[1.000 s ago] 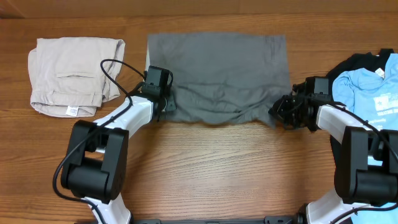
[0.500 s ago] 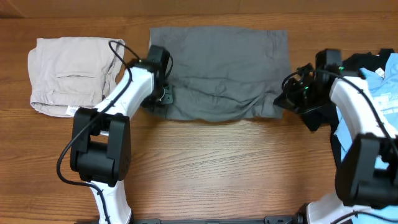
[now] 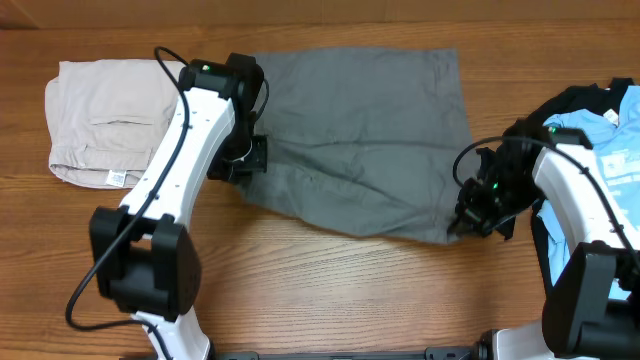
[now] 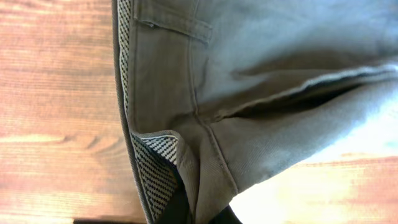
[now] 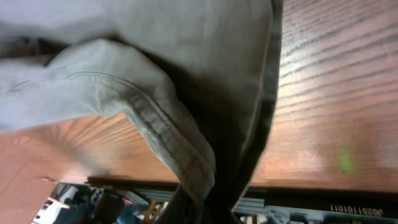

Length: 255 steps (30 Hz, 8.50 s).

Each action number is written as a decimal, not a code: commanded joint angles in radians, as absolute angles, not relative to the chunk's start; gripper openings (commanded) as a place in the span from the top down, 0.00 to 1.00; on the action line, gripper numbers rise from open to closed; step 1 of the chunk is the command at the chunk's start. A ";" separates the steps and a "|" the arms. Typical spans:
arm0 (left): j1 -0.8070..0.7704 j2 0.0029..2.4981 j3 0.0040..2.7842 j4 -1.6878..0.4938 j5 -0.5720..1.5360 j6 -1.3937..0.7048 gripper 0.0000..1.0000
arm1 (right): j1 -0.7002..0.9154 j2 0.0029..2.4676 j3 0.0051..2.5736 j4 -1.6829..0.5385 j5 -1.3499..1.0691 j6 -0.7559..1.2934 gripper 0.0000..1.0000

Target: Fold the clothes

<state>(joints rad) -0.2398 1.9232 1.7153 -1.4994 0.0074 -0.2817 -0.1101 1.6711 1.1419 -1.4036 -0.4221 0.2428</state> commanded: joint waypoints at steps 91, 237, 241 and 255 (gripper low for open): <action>-0.263 1.748 1.309 -1.010 0.019 -0.374 0.96 | -0.189 1.888 1.215 -0.770 0.089 0.367 0.96; -0.191 1.571 1.256 -1.147 0.146 -0.284 0.45 | -0.056 1.518 0.616 -1.067 -0.466 0.585 0.52; -0.191 1.571 1.256 -1.145 0.147 -0.284 0.42 | -0.056 1.518 0.578 -1.009 -0.474 0.585 0.52; -0.191 1.571 1.256 -1.152 0.147 -0.283 0.28 | -0.056 1.518 0.675 -1.108 -0.449 0.529 0.52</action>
